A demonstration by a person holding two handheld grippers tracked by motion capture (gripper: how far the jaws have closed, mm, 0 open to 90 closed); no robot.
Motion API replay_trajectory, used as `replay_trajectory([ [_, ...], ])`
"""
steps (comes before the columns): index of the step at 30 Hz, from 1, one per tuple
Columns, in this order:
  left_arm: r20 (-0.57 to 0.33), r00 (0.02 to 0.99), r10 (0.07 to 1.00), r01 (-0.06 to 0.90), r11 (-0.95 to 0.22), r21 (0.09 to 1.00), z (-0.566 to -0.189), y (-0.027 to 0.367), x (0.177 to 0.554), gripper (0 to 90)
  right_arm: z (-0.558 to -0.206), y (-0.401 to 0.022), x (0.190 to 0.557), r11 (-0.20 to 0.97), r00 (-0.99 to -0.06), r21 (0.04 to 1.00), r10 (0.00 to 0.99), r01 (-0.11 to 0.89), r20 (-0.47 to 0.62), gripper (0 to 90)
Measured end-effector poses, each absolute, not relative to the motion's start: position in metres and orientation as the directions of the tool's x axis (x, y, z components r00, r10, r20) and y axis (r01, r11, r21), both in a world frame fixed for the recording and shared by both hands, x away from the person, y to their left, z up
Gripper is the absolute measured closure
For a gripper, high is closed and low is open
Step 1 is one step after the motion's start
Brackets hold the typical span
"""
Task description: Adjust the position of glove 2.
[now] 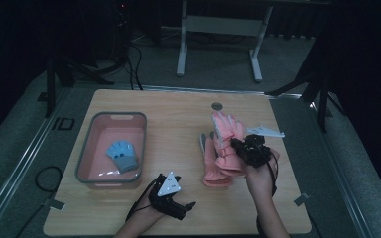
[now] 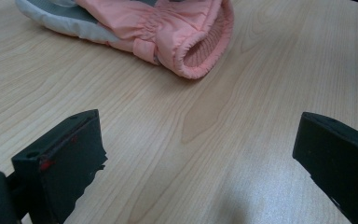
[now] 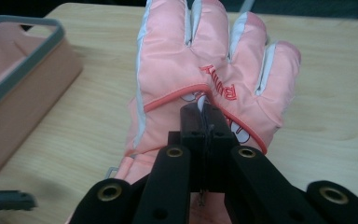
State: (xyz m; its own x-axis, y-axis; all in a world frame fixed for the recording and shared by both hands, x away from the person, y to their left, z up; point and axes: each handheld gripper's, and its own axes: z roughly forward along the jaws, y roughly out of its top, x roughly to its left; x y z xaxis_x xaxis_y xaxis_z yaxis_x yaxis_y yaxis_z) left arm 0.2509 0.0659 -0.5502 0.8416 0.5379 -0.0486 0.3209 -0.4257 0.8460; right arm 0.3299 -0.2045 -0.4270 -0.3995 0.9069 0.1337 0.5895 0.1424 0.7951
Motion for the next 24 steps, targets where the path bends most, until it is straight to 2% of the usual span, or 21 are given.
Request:
replay_trajectory([
  [10, -0.041, 0.845, 0.534, 0.313, -0.430, 0.847, -0.550, 0.064, 0.250, 1.9, -0.457, -0.184, 0.333, 0.155, -0.358, 0.764, 0.928, 0.627, 0.105, 89.1],
  [19, -0.040, 0.845, 0.534, 0.315, -0.434, 0.844, -0.550, 0.063, 0.249, 1.9, -0.482, -0.178, 0.341, 0.122, -0.324, 0.734, 0.936, 0.668, 0.140, 87.7],
  [24, -0.042, 0.844, 0.535, 0.315, -0.431, 0.845, -0.549, 0.063, 0.249, 1.9, -0.494, -0.171, 0.343, 0.142, -0.320, 0.720, 0.940, 0.679, 0.116, 86.1],
])
